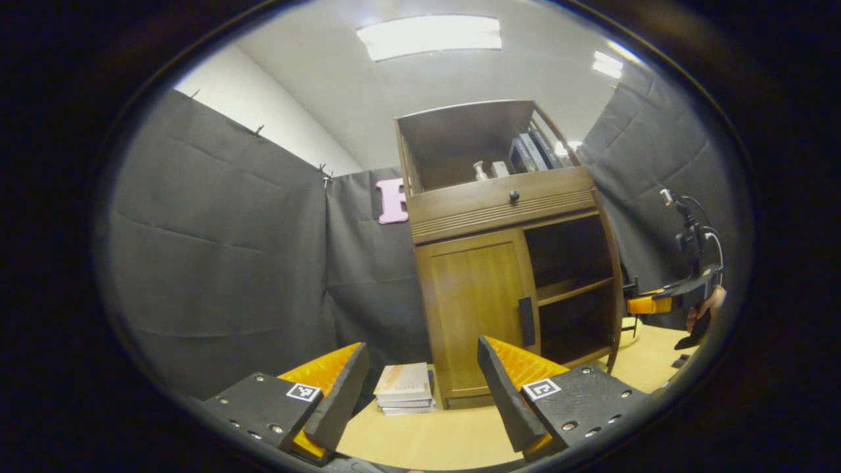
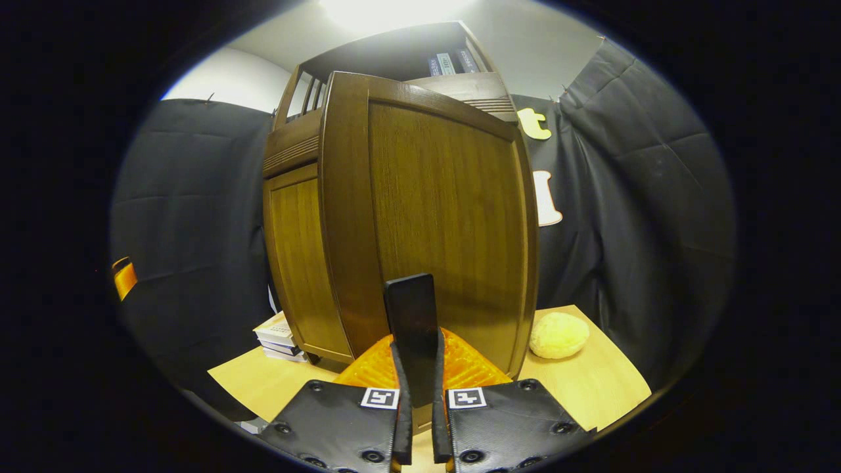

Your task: Open the right door of the double-door shoe cabinet with the right hand, and open the left door with the left hand.

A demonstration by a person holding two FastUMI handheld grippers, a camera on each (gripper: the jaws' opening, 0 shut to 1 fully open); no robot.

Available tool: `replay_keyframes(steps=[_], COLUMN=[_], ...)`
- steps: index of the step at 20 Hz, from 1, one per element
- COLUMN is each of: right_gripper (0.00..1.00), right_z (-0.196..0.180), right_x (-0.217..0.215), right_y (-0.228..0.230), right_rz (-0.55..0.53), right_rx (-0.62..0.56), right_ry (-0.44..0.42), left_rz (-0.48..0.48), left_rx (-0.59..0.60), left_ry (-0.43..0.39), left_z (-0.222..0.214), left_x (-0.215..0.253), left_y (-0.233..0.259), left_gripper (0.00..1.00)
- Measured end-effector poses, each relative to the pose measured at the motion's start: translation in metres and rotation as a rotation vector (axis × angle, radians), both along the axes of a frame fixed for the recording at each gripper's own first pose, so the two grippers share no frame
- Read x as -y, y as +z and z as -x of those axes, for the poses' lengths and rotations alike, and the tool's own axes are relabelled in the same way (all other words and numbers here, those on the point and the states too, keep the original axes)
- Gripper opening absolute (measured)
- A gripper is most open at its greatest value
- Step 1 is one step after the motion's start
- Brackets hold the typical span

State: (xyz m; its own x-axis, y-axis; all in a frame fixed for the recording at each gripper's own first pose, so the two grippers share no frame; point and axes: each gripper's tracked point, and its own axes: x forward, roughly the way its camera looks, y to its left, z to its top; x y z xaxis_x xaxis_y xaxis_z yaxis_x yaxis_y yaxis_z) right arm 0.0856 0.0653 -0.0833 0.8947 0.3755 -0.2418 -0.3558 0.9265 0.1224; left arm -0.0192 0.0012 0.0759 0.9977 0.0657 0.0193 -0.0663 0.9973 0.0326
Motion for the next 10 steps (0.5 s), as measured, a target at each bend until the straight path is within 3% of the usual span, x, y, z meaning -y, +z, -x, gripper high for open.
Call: replay_keyframes(steps=[10], right_gripper=[0.13], right_z=[0.014], right_x=[0.072], right_y=[0.003], right_rz=[0.014], right_rx=[-0.009], right_ry=[-0.061], left_rz=[0.01], left_rx=[0.0], left_ry=[-0.109], left_z=[0.005], left_x=[0.01], left_y=[0.001], left_gripper=[0.95])
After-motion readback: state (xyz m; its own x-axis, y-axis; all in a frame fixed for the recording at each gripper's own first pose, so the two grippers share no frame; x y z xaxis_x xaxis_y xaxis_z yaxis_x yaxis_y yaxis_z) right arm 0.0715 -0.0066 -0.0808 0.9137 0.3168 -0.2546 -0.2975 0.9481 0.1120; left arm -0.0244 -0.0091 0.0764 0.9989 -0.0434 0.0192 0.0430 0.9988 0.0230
